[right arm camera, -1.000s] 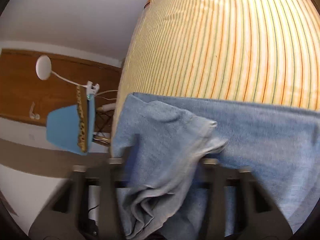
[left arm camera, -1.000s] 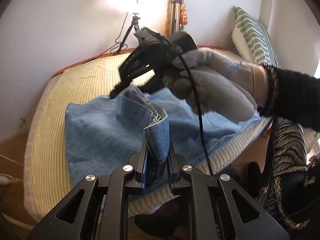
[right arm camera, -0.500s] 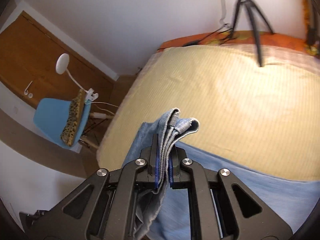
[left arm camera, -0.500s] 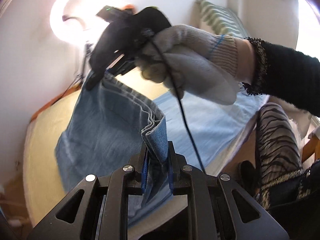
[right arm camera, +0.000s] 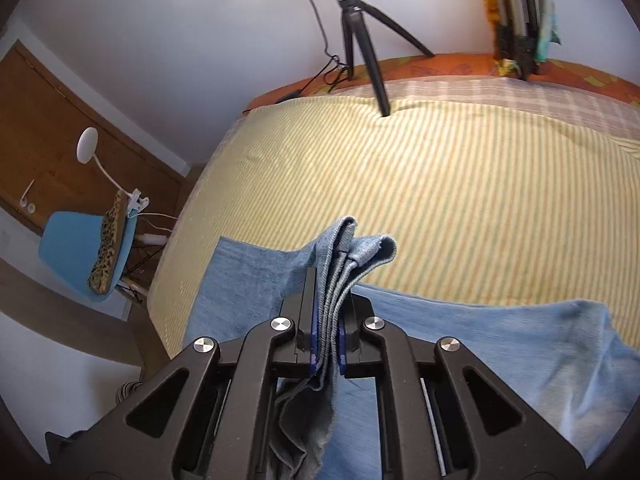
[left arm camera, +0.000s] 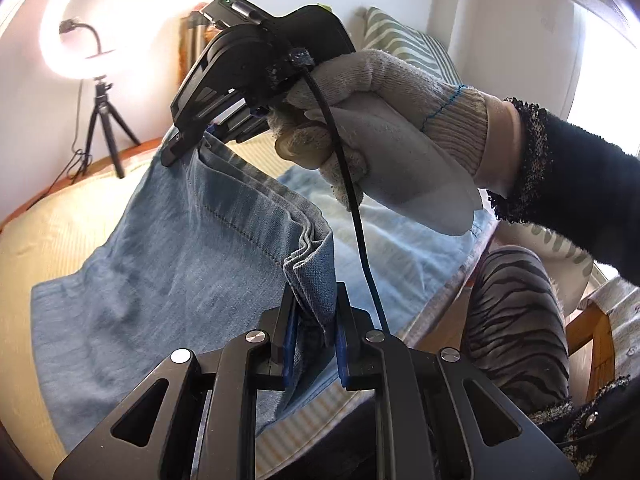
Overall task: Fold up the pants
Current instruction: 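Lift the jeans with both grippers and fold the hem over lengthwise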
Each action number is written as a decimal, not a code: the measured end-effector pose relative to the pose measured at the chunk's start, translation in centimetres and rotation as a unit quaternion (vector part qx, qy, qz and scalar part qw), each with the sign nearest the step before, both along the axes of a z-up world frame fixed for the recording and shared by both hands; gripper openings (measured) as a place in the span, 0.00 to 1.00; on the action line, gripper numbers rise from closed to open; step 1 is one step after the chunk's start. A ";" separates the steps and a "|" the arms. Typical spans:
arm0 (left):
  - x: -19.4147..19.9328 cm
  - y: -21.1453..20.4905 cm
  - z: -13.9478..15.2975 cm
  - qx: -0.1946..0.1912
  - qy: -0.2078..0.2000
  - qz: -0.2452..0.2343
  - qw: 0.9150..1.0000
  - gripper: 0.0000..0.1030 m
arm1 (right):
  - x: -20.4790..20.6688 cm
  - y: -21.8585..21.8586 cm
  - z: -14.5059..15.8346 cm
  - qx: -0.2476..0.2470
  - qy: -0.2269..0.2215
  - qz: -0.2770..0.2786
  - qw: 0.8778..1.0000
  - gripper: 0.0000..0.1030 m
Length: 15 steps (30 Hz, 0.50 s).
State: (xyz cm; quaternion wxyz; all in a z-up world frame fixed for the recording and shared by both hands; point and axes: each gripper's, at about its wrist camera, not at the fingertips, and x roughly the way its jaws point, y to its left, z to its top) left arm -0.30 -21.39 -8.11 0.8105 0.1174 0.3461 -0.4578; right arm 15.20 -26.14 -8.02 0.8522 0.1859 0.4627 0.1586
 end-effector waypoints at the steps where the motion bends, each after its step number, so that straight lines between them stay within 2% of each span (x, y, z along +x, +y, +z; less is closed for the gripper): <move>1: 0.0 -0.2 -0.1 0.002 -0.001 -0.002 1.000 0.14 | -0.1 -0.4 -0.2 -0.003 0.001 -0.003 1.000 0.08; 6: 0.1 -1.5 -2.2 0.027 0.014 -0.005 1.000 0.14 | -0.3 -1.5 -2.3 -0.036 0.018 -0.008 0.999 0.08; 9: 0.1 -2.2 -3.2 0.046 0.019 -0.002 0.999 0.14 | -0.2 -2.2 -3.8 -0.037 0.030 -0.011 0.999 0.08; 15: 0.2 -2.7 -3.7 0.060 0.025 0.006 0.998 0.14 | -0.6 -2.6 -4.5 -0.045 0.033 -0.009 0.998 0.08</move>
